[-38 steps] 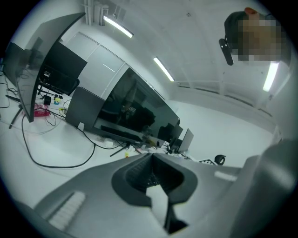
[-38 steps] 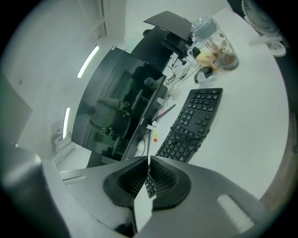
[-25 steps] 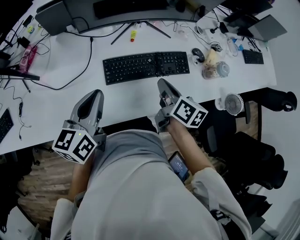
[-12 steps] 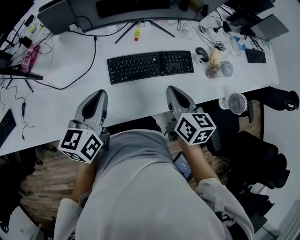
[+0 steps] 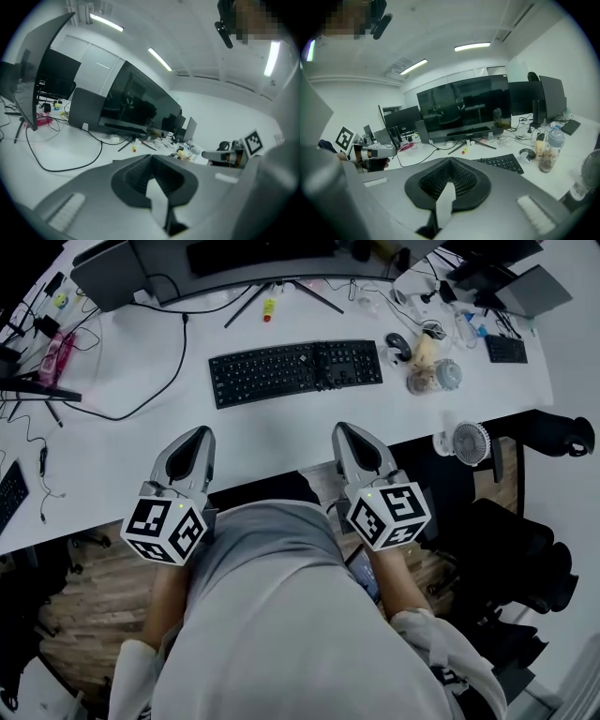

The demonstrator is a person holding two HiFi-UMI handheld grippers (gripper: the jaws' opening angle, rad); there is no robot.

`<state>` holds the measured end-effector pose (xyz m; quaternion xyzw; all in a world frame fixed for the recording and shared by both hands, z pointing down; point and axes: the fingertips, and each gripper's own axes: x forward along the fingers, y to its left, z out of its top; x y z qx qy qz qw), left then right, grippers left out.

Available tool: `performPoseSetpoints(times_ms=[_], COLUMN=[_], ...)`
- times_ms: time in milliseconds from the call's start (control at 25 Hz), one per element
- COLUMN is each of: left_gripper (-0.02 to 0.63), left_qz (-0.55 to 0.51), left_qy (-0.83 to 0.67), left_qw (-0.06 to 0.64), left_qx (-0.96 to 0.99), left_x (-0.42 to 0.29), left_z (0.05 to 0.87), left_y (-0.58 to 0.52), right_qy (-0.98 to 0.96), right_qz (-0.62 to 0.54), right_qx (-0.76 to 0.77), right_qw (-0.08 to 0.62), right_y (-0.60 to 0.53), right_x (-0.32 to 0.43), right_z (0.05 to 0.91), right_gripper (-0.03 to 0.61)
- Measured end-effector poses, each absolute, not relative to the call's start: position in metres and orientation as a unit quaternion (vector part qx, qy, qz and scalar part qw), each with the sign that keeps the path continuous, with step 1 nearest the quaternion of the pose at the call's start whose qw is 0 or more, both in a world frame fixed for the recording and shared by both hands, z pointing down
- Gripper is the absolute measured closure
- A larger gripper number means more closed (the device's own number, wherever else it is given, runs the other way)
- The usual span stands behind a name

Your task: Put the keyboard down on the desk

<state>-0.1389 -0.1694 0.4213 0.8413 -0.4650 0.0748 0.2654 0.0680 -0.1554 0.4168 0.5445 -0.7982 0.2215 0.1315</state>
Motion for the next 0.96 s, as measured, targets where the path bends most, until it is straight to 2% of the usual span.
performPoseSetpoints(times_ms=[200, 520, 960], left_gripper=[0.614, 0.614, 0.614], left_qz=[0.078, 0.082, 0.080], left_qy=[-0.461, -0.454, -0.450], left_qw=[0.269, 0.273, 0.275], left_qx=[0.842, 0.844, 0.846], left_x=[-0.135, -0.128, -0.126], left_z=[0.424, 0.427, 0.428], left_y=[-0.165, -0.164, -0.168], right_qy=[-0.792, -0.789, -0.784], right_qz=[0.227, 0.233, 0.242], right_qx=[0.549, 0.536, 0.537], right_qw=[0.139, 0.189, 0.195], right_y=[-0.148, -0.141, -0.148], right_x=[0.076, 0.071, 0.076], right_z=[0.420, 0.436, 0.442], right_gripper=[0.582, 0.581, 0.583])
